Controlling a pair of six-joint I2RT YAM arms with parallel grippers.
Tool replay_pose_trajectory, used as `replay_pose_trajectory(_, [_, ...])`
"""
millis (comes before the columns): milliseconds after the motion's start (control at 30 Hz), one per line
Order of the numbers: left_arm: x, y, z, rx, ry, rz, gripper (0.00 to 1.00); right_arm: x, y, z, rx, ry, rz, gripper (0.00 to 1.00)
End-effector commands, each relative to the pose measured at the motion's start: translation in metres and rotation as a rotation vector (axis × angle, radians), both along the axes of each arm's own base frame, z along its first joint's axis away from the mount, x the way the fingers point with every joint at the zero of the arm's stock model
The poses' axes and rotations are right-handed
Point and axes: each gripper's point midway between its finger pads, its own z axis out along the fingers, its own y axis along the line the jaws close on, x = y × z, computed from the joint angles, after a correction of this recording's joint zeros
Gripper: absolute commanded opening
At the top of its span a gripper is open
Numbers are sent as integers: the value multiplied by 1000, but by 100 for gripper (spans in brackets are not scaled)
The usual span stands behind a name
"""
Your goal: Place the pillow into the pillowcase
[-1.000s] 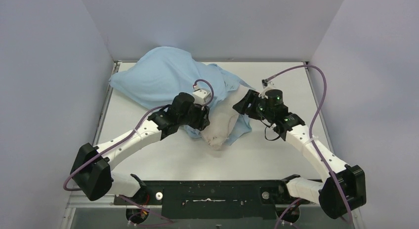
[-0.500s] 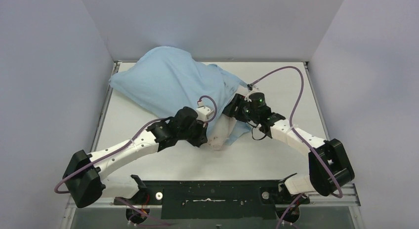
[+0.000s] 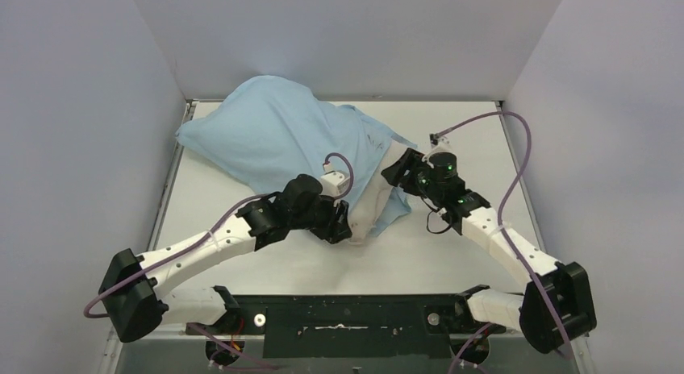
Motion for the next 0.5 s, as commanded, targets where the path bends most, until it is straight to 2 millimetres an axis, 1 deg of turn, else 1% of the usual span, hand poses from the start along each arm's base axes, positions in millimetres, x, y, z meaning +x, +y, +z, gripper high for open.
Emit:
replay_pose_trajectory(0, [46,-7,71,-50,-262,80,47,5,-40,37,-65,-116,-75,62])
replay_pose_trajectory(67, [64,-5,80,6,-336,110,51,5,-54,41,-86,-123,-89,66])
replay_pose_trajectory(133, [80,-7,88,51,-395,124,56,5,-65,42,-100,-121,-103,72])
replay_pose_trajectory(167, [88,-9,87,81,-414,130,58,5,-70,42,-102,-119,-110,76])
replay_pose_trajectory(200, [95,-13,95,93,-442,137,62,6,-75,42,-96,-116,-118,80])
replay_pose_trajectory(233, [102,-17,95,117,-459,137,63,7,-81,41,-94,-113,-129,85])
replay_pose_trajectory(267, [106,-22,96,138,-474,129,65,8,-88,40,-92,-108,-149,92])
replay_pose_trajectory(300, [109,-27,95,163,-486,117,66,9,-95,37,-92,-100,-165,97])
replay_pose_trajectory(333, [112,-34,92,191,-501,100,67,10,-101,34,-91,-92,-182,99])
replay_pose_trajectory(467, [124,-57,82,333,-592,70,72,12,-120,20,-69,-55,-215,100])
